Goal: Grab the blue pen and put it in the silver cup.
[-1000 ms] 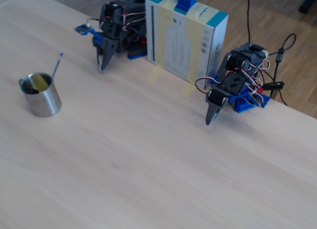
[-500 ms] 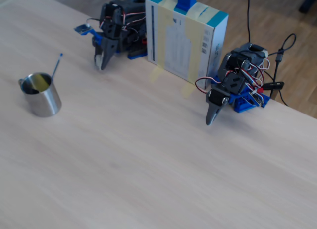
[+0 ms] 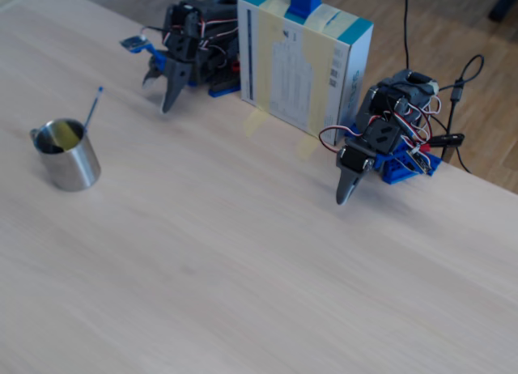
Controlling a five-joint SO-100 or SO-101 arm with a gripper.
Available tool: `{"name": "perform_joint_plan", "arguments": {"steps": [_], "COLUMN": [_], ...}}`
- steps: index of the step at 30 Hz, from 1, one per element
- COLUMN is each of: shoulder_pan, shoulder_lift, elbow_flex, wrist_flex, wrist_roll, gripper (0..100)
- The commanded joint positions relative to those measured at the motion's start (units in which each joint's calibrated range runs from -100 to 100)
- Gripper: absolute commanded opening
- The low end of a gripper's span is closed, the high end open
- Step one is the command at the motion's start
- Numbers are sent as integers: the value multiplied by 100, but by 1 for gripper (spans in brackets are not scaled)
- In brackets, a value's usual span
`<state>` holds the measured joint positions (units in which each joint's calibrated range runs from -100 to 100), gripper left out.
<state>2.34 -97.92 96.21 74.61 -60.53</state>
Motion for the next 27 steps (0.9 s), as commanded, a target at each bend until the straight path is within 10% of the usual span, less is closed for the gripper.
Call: {"name": "perform_joint_plan", "arguments": {"steps": [1,27], "shoulder_pan": [1,473], "shoulder_lift": [132,3632], "elbow_flex": [-610,-4002], "wrist_flex": [231,342], "wrist_roll": [51,1523], "gripper": [42,42]}}
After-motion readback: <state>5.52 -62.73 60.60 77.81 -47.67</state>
